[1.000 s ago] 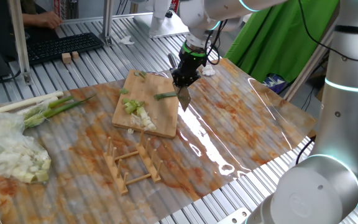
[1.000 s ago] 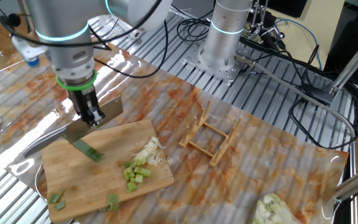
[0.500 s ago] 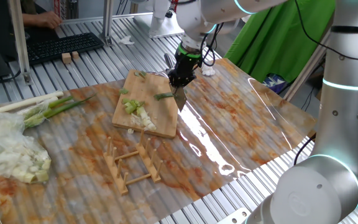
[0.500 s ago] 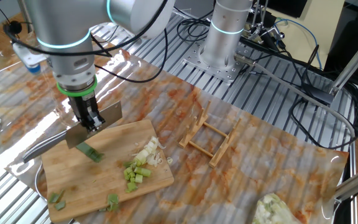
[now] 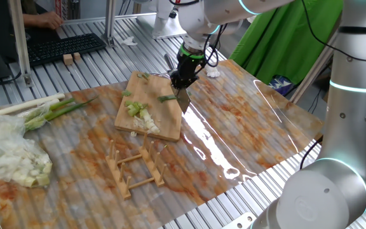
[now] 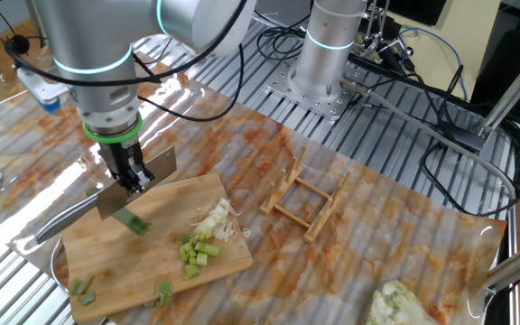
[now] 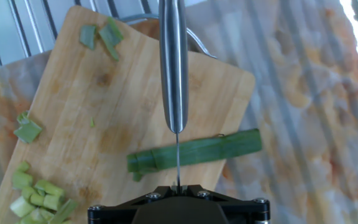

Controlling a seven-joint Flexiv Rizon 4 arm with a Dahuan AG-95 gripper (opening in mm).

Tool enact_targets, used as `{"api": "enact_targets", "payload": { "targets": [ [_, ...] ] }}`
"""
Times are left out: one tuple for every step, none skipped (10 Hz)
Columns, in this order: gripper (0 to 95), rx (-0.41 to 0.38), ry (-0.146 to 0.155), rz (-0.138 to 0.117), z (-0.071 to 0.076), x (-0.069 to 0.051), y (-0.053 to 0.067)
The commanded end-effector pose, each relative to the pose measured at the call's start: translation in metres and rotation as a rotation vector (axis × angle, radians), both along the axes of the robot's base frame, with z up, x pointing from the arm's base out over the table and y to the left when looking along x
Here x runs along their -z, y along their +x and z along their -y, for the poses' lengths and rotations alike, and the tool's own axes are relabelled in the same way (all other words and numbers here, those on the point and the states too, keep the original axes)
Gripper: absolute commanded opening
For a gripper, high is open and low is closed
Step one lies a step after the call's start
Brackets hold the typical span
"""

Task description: Chop the scallions

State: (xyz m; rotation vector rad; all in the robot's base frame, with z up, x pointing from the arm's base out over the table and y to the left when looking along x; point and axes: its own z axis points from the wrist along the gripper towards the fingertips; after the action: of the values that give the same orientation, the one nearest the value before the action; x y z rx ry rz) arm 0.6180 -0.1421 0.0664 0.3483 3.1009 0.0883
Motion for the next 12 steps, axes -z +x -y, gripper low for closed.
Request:
{"api": "enact_targets", "payload": {
  "targets": [
    [0.0,-0.018,0.002,0.003,-0.0009,0.0025,0.0021],
    [0.0,-0.024,0.000,0.003,-0.0018,0.0042,0.0038],
    [0.0,-0.030,0.000,0.004,-0.0022,0.0061,0.0062],
    [0.0,-0.034,-0.001,0.004,-0.0024,0.0076,0.0077],
    [0.0,-0.041,-0.003,0.005,-0.0023,0.0083,0.0088],
    [0.0,-0.048,-0.002,0.004,-0.0025,0.0092,0.0092],
    [0.0,-0.051,-0.002,0.004,-0.0033,0.0098,0.0090],
    [0.0,-0.056,-0.005,0.005,-0.0038,0.0097,0.0088],
    [0.0,-0.057,-0.006,0.005,-0.0042,0.0095,0.0086],
    [0.0,-0.057,-0.006,0.004,-0.0044,0.0094,0.0085],
    [0.0,-0.059,-0.007,0.004,-0.0044,0.0094,0.0085],
    [0.0,-0.060,-0.007,0.004,-0.0046,0.0094,0.0084]
  ]
}}
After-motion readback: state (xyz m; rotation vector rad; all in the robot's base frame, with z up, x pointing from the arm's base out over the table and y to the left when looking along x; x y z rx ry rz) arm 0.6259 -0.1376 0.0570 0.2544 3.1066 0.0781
